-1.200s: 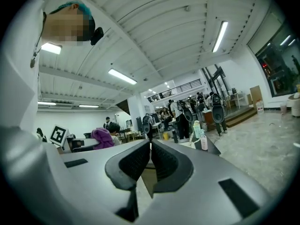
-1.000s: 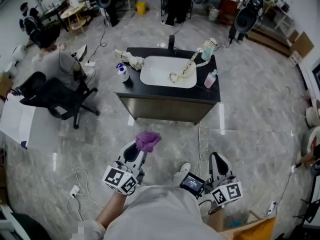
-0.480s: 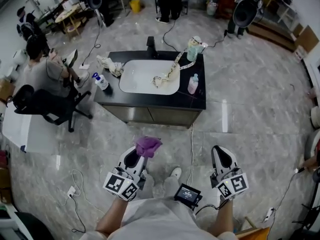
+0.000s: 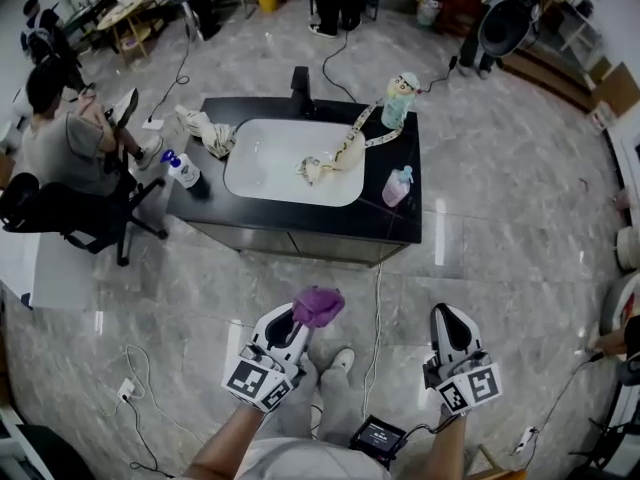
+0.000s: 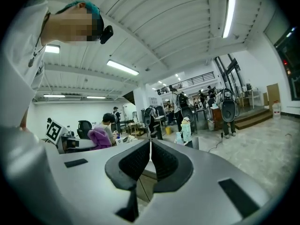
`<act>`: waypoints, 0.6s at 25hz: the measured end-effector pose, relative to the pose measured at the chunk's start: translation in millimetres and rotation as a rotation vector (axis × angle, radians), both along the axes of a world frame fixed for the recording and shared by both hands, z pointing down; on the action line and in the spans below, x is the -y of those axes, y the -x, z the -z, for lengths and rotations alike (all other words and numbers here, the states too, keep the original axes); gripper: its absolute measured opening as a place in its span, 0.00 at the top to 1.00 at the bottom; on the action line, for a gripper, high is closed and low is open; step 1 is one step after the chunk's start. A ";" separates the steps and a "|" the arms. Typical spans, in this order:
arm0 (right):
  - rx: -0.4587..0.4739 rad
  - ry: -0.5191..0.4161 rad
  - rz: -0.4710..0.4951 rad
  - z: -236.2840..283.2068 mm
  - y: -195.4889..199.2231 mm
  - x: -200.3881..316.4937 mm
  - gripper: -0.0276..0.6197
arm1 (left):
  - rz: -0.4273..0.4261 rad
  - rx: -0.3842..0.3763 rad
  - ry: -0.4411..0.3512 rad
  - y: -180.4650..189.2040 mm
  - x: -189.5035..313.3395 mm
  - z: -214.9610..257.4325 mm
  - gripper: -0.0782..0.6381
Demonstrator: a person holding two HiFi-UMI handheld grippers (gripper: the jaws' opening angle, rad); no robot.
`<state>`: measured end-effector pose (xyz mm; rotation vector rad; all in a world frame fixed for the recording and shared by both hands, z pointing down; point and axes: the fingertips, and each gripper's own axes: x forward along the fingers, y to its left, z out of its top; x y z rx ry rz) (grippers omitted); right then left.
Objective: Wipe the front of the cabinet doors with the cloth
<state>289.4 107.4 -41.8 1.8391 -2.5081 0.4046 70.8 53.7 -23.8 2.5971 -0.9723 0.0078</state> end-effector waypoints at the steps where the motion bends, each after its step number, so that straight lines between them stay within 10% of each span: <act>1: -0.004 0.008 0.005 -6.1 4.6 8.3 0.91 | -0.003 -0.003 -0.001 0.9 7.4 -5.8 0.78; 15: 0.070 0.136 0.019 -144.0 77.2 39.1 0.91 | -0.025 0.062 0.085 11.1 66.2 -141.3 0.78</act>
